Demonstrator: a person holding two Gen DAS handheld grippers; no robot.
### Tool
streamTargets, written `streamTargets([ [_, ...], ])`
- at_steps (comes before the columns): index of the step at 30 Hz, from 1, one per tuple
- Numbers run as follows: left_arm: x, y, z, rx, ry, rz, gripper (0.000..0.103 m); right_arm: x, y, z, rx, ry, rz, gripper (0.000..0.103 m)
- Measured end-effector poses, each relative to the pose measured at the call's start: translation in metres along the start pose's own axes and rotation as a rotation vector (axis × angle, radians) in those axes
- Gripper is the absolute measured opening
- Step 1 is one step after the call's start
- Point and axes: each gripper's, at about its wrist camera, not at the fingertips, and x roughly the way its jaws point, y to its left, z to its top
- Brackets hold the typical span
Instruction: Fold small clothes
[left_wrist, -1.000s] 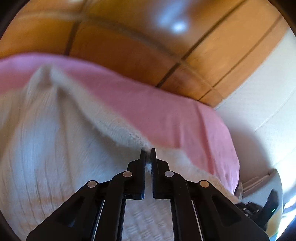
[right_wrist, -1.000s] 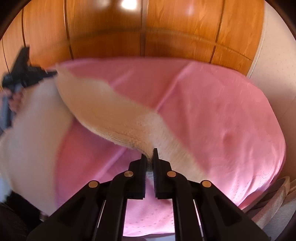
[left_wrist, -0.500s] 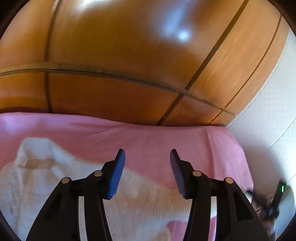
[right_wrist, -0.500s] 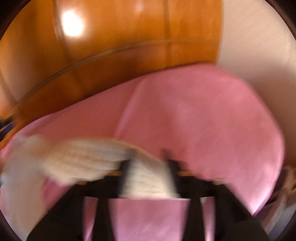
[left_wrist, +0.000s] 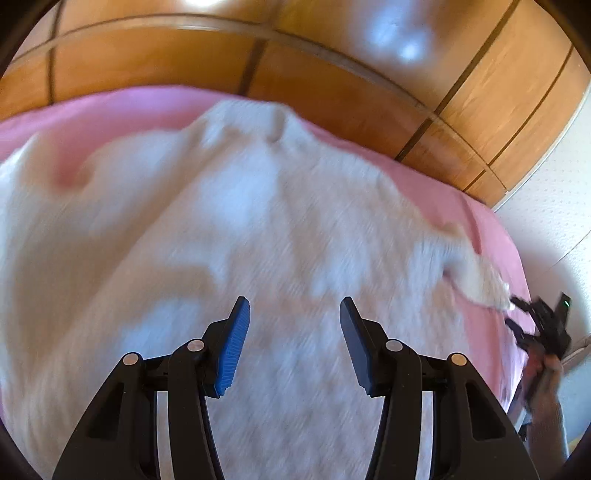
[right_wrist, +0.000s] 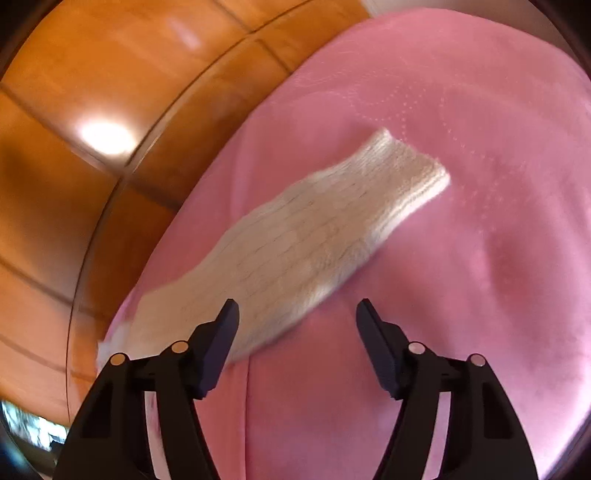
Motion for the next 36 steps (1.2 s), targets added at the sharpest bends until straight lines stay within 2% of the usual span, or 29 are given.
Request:
streamTargets([
  [2,-0.01,0.009,-0.016,-0.013,-0.003,0.011,0.05,0.014,0.006,0.009,-0.004,-0.009,-0.049,0.045],
  [3,-0.016,0.014,-0.025,-0.018,-0.002,0.025,0.05,0.018,0.011,0.012,-0.023,-0.002,-0.07,0.018],
  [4,-0.021,0.017,-0.031,-0.022,-0.004,0.035,0.05,0.021,0.019,0.014,-0.055,0.011,-0.087,0.006],
  [5,-0.026,0.02,-0.036,-0.027,-0.005,0.044,0.05,0.017,0.025,0.017,-0.092,-0.005,-0.109,0.006],
  [6,-0.031,0.024,-0.039,-0.032,-0.006,0.049,0.05,-0.003,0.039,0.02,-0.154,-0.076,-0.124,0.005],
  [8,-0.04,0.031,-0.047,-0.049,-0.015,0.054,0.05,-0.029,0.046,0.026,-0.172,-0.161,-0.126,0.005],
  [10,-0.051,0.042,-0.054,-0.089,-0.026,0.042,0.05,-0.051,0.048,0.036,-0.175,-0.241,-0.164,0.005],
  [11,-0.055,0.047,-0.056,-0.105,-0.029,0.035,0.05,-0.052,0.048,0.043,-0.179,-0.244,-0.191,0.005],
  [13,-0.066,0.057,-0.058,-0.138,-0.037,0.021,0.05,-0.038,0.046,0.047,-0.209,-0.193,-0.236,0.006],
  [15,-0.077,0.067,-0.061,-0.154,-0.048,0.024,0.05,-0.019,0.045,0.04,-0.25,-0.128,-0.313,0.01],
  [16,-0.085,0.075,-0.062,-0.172,-0.059,0.028,0.05,-0.014,0.045,0.036,-0.256,-0.117,-0.334,0.02],
  [17,-0.093,0.083,-0.064,-0.19,-0.071,0.03,0.05,-0.012,0.042,0.031,-0.251,-0.11,-0.343,0.035],
  [18,-0.103,0.094,-0.066,-0.213,-0.087,0.037,0.058,-0.016,0.038,0.03,-0.239,-0.11,-0.342,0.071],
  [19,-0.113,0.106,-0.067,-0.235,-0.107,0.053,0.065,-0.02,0.038,0.025,-0.224,-0.126,-0.34,0.078],
  [20,-0.126,0.122,-0.069,-0.266,-0.145,0.091,0.071,-0.024,0.042,0.02,-0.226,-0.144,-0.343,0.078],
  [23,-0.149,0.162,-0.07,-0.336,-0.186,0.156,0.071,-0.037,0.073,-0.003,-0.278,-0.161,-0.299,0.08],
  [26,-0.17,0.214,-0.068,-0.436,-0.237,0.288,0.071,-0.048,0.116,-0.031,-0.375,-0.169,-0.189,0.085],
  [31,-0.19,0.286,-0.06,-0.613,-0.271,0.394,0.071,-0.04,0.21,-0.117,-0.636,-0.031,0.057,0.085],
  [33,-0.195,0.317,-0.053,-0.689,-0.29,0.404,0.071,-0.03,0.241,-0.153,-0.707,0.053,0.152,0.085],
  [36,-0.198,0.351,-0.038,-0.747,-0.311,0.435,0.071,-0.011,0.28,-0.204,-0.794,0.153,0.239,0.085],
])
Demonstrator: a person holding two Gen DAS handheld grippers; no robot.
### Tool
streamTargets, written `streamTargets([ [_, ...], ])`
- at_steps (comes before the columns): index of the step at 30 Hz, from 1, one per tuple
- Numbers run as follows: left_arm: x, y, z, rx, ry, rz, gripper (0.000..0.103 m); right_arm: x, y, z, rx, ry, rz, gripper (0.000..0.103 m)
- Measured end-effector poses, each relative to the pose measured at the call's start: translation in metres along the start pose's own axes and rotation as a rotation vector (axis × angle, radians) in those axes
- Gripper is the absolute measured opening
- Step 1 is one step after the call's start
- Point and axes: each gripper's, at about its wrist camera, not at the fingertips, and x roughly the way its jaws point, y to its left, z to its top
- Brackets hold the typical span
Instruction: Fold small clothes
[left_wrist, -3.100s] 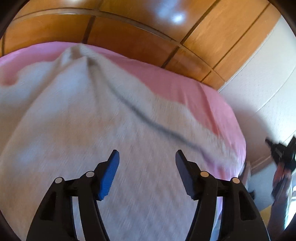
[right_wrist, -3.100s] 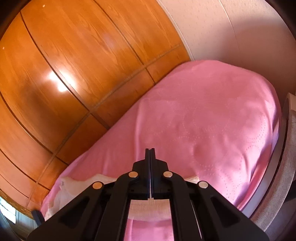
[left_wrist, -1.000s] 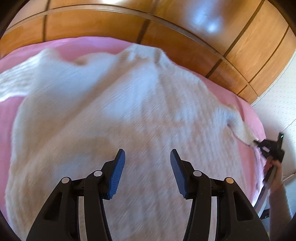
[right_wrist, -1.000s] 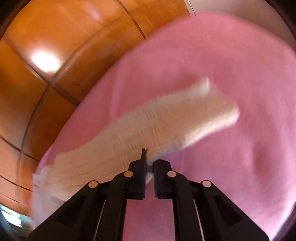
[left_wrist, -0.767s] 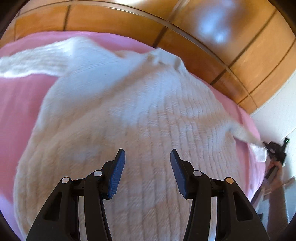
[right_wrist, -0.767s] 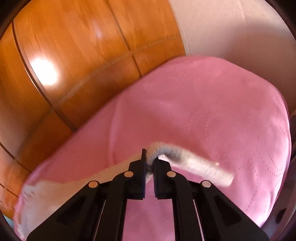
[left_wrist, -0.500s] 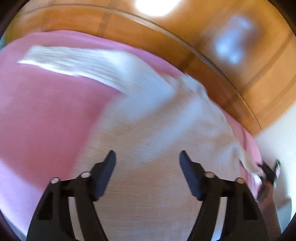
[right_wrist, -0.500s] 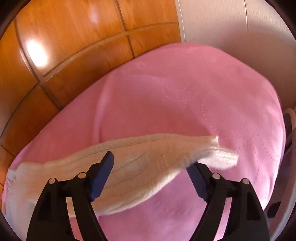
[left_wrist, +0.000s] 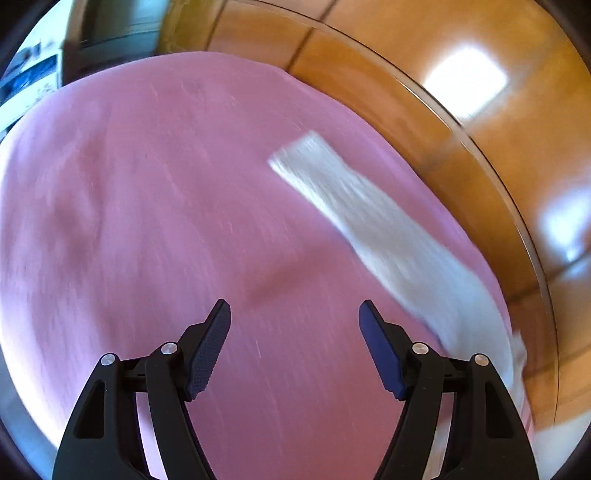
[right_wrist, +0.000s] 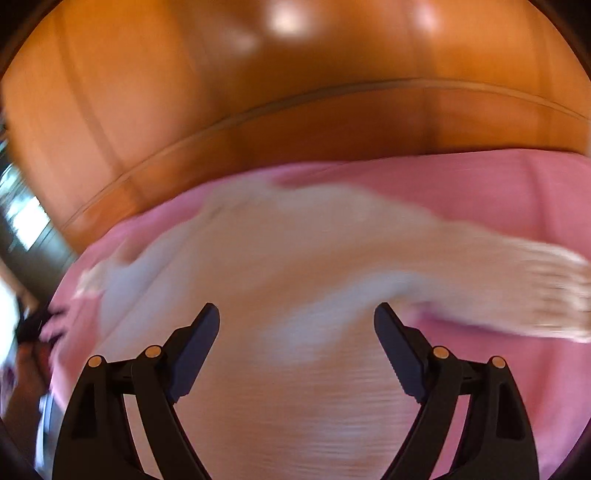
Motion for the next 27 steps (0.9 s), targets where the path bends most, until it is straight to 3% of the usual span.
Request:
streamTargets([
  [6,0.035,0.002,0.055,-0.003,-0.035,0.103,0.071,0.041,0.079,-0.026,-0.084,0.083,0.091,0.085],
  [10,0.064,-0.007,0.073,-0.018,-0.033,0.124,0.071,0.06,0.09,-0.048,-0.098,0.126,0.071,0.086],
  [15,0.09,-0.028,0.083,0.115,-0.061,0.207,0.075,0.073,0.093,-0.067,-0.155,0.129,0.031,0.094],
  [16,0.093,-0.033,0.084,0.149,-0.065,0.221,0.067,0.074,0.094,-0.067,-0.168,0.134,0.024,0.097],
  [17,0.094,-0.037,0.082,0.189,-0.066,0.213,0.032,0.075,0.097,-0.067,-0.181,0.138,0.018,0.098],
  [18,0.093,-0.041,0.082,0.219,-0.054,0.182,0.011,0.077,0.099,-0.067,-0.196,0.143,0.009,0.099],
  [19,0.088,-0.042,0.085,0.225,-0.064,0.176,0.004,0.08,0.101,-0.068,-0.202,0.144,0.004,0.1],
  [23,0.037,-0.018,0.098,0.16,-0.159,0.087,0.004,0.084,0.101,-0.071,-0.209,0.142,-0.002,0.101],
  [27,-0.028,0.043,0.094,0.102,-0.26,0.172,0.004,0.088,0.101,-0.072,-0.206,0.134,0.001,0.101],
])
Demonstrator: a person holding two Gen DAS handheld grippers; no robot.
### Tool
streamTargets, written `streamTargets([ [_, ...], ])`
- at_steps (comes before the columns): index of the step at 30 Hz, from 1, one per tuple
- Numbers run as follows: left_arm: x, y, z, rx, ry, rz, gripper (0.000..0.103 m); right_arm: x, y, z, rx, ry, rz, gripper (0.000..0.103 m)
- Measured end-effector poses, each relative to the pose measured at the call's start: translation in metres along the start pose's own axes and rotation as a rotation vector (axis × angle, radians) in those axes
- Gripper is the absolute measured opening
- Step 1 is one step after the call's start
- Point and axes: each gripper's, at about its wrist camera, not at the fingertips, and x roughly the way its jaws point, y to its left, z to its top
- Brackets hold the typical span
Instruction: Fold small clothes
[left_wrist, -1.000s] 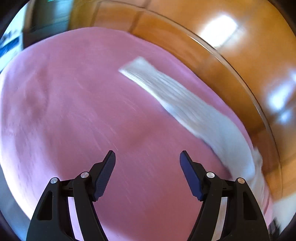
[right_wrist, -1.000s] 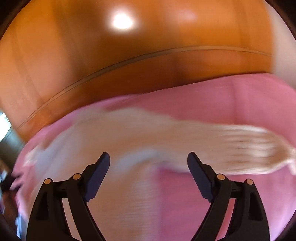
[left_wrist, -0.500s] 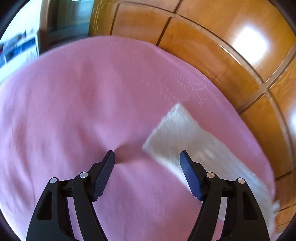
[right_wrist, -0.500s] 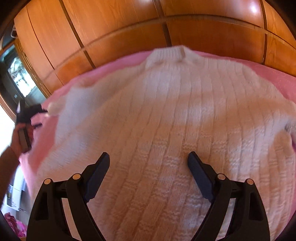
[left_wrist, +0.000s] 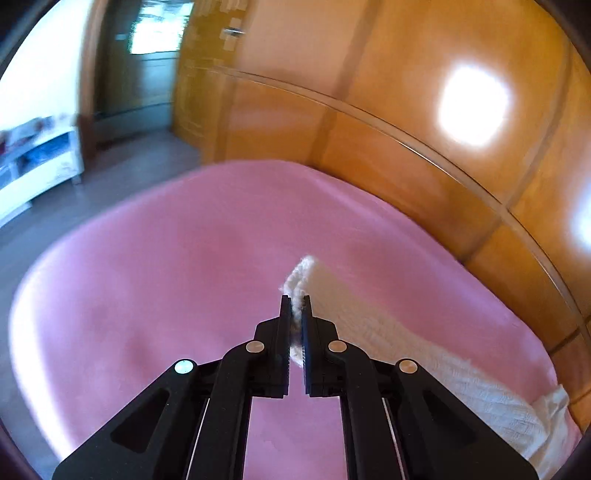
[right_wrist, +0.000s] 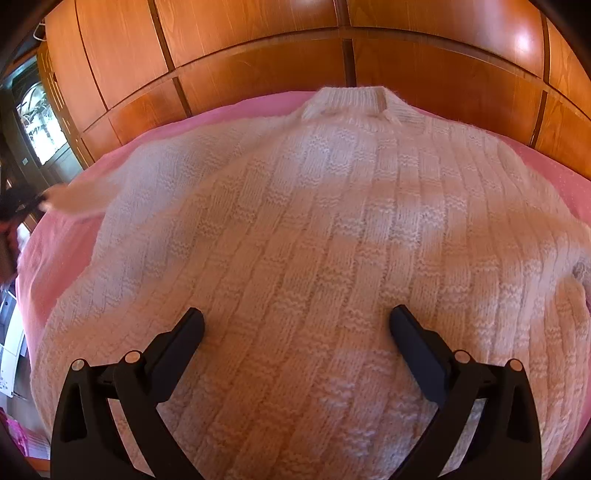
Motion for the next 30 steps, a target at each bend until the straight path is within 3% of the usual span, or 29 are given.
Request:
streamTargets([
  [2,-0.012,0.033,-0.008,0.001,-0.002,0.08,0.004,-0.001,-0.001,-0.001,0.003,-0.003,0.004,0.101],
  [3,-0.014,0.052,-0.016,0.033,0.018,0.168,0.004,-0.002,-0.002,-0.002,0.004,-0.005,0.007,0.101],
  [6,-0.003,0.079,-0.032,0.054,0.139,0.281,0.004,-0.003,-0.003,-0.003,0.006,-0.006,0.009,0.101],
  [7,-0.002,0.084,-0.035,0.049,0.149,0.35,0.005,-0.004,-0.003,-0.004,0.006,-0.006,0.009,0.101],
  [8,-0.007,0.089,-0.035,0.036,0.142,0.386,0.013,-0.004,-0.003,-0.003,0.006,-0.006,0.009,0.101],
  [9,-0.015,0.092,-0.032,-0.005,0.121,0.368,0.028,-0.004,-0.003,-0.003,0.006,-0.007,0.009,0.101],
  [10,-0.025,0.092,-0.028,-0.053,0.094,0.321,0.038,-0.004,-0.003,-0.003,0.005,-0.006,0.009,0.101],
  [11,-0.035,0.089,-0.023,-0.096,0.064,0.259,0.058,-0.004,-0.003,-0.003,0.006,-0.006,0.009,0.101],
  [12,-0.046,0.079,-0.018,-0.134,0.02,0.142,0.064,-0.004,-0.003,-0.003,0.006,-0.006,0.009,0.101],
  [14,-0.051,0.034,-0.008,-0.082,0.007,-0.081,0.066,-0.003,-0.003,-0.002,0.005,-0.006,0.01,0.101],
  [19,-0.027,-0.113,-0.022,0.243,0.135,-0.352,0.066,-0.009,-0.008,-0.005,0.019,-0.016,0.027,0.101],
  [23,0.005,-0.231,-0.064,0.487,0.266,-0.495,0.066,-0.014,-0.014,-0.006,0.033,-0.026,0.046,0.101],
  [25,0.018,-0.263,-0.082,0.536,0.342,-0.551,0.066,-0.015,-0.016,-0.006,0.04,-0.029,0.055,0.101],
  [28,0.042,-0.305,-0.11,0.61,0.425,-0.573,0.066,-0.016,-0.016,-0.006,0.046,-0.034,0.064,0.101],
  [29,0.049,-0.313,-0.118,0.624,0.452,-0.575,0.063,-0.016,-0.016,-0.006,0.049,-0.035,0.067,0.101],
  [30,0.055,-0.32,-0.127,0.637,0.488,-0.581,0.054,-0.016,-0.017,-0.006,0.053,-0.038,0.073,0.101],
])
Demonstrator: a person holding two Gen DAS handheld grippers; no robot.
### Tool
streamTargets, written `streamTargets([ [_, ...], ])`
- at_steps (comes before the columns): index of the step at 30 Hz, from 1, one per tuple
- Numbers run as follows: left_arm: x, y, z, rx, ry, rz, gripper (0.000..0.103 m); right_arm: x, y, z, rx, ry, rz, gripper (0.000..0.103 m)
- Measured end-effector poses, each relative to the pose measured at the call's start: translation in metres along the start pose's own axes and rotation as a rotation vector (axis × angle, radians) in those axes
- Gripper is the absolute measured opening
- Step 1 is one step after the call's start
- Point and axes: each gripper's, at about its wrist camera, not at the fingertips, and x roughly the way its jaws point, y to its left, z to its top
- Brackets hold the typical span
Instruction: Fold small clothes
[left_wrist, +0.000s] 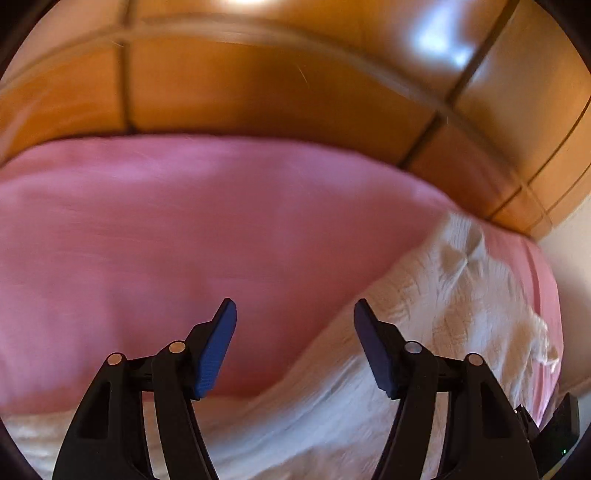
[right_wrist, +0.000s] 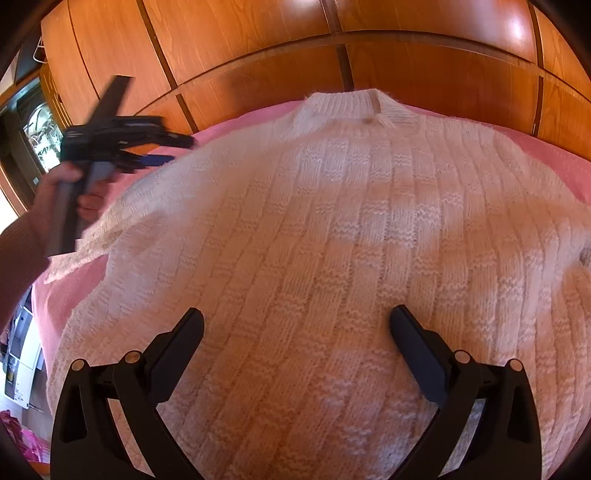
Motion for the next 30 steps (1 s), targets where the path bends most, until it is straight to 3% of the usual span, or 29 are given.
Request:
streamTargets([
  [2,0.018,-0.003,-0.001,0.01,0.055,-0.014,0.046,-0.001,-0.002,0.0,0.008,-0.004,0.01,0.101],
  [4,0.021,-0.012,-0.005,0.056,0.061,-0.029,0.046,-0.002,-0.003,-0.001,0.014,-0.007,0.018,0.101],
  [7,0.018,-0.022,-0.021,0.116,0.105,-0.113,0.045,-0.002,-0.003,-0.001,0.017,-0.009,0.021,0.101],
  [9,0.017,-0.028,-0.033,0.151,0.1,-0.106,0.036,-0.002,-0.002,-0.001,0.016,-0.008,0.018,0.101],
  [13,0.011,-0.041,-0.05,0.214,0.102,-0.161,0.021,-0.002,0.0,-0.001,0.013,-0.008,0.013,0.101],
  [14,0.007,-0.049,-0.053,0.25,0.086,-0.152,0.012,-0.002,0.0,-0.001,0.012,-0.007,0.011,0.101],
  [18,-0.004,-0.068,-0.054,0.316,-0.012,-0.043,0.006,0.0,0.003,0.0,0.009,-0.007,0.007,0.101],
  [22,-0.02,-0.057,-0.033,0.229,-0.193,0.143,0.006,0.0,0.004,0.0,0.006,-0.006,0.003,0.101],
  [24,-0.012,-0.054,-0.021,0.186,-0.238,0.264,0.006,0.002,0.006,0.0,0.001,-0.005,-0.005,0.101],
  [26,0.008,-0.051,-0.012,0.143,-0.22,0.378,0.007,0.003,0.009,-0.001,-0.001,-0.004,-0.009,0.101],
  [28,0.028,-0.043,-0.008,0.103,-0.151,0.412,0.01,0.003,0.009,-0.001,0.0,-0.005,-0.007,0.101],
  [30,0.022,-0.043,-0.011,0.064,-0.184,0.434,0.015,0.004,0.009,-0.001,0.005,-0.007,-0.001,0.101],
])
